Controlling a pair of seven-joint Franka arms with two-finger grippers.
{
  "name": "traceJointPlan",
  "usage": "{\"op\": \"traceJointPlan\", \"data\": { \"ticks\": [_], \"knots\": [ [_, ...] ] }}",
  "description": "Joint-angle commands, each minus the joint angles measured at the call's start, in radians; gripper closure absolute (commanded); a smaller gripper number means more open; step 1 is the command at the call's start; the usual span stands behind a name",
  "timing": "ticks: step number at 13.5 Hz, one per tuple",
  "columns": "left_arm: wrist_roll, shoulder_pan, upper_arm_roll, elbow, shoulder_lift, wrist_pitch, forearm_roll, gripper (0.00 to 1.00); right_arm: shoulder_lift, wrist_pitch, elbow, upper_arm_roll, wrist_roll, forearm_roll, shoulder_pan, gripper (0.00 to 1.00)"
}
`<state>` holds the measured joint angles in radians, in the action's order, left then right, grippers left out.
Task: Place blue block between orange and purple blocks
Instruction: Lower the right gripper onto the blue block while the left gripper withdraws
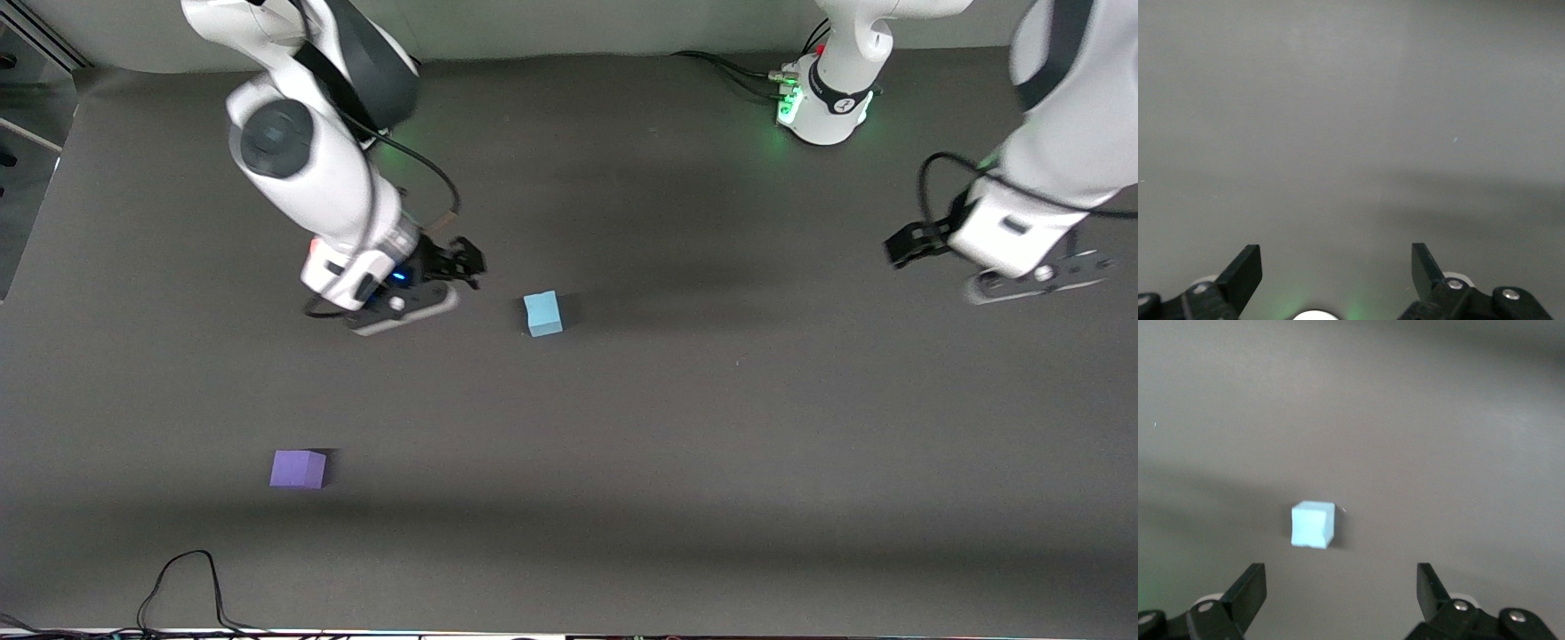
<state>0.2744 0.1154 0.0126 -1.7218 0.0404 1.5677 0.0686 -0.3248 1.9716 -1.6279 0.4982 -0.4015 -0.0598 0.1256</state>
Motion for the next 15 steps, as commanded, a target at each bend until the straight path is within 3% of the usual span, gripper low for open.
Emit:
{"op": "traceJointPlan", "data": {
  "ticks": [1, 4, 7, 10, 13, 15],
  "knots": [
    [-0.153, -0.093, -0.011, -0.012, 0.038, -0.011, -0.010, 0.00, -0.124, 0.070, 0.033, 0.019, -0.176, -0.144, 0.080, 0.00],
    [-0.253, -0.242, 0.085, 0.028, 0.016, -0.034, -0.009, 0.00, -0.221, 0.203, -0.045, 0.072, -0.333, -0.277, 0.085, 0.00],
    [-0.233, -0.177, 0.067, 0.030, 0.015, -0.049, 0.008, 0.00, -0.284, 0.344, -0.156, 0.098, -0.483, -0.414, 0.086, 0.00],
    [-0.204, -0.041, -0.046, 0.044, 0.015, -0.046, 0.011, 0.00, -0.336, 0.395, -0.196, 0.109, -0.595, -0.526, 0.088, 0.00],
    [-0.204, -0.046, -0.045, 0.044, 0.015, -0.052, 0.005, 0.00, -0.375, 0.443, -0.227, 0.109, -0.678, -0.609, 0.086, 0.00],
    [-0.204, -0.043, -0.042, 0.050, 0.015, -0.067, 0.007, 0.00, -0.396, 0.458, -0.227, 0.109, -0.711, -0.629, 0.086, 0.06]
  ]
}}
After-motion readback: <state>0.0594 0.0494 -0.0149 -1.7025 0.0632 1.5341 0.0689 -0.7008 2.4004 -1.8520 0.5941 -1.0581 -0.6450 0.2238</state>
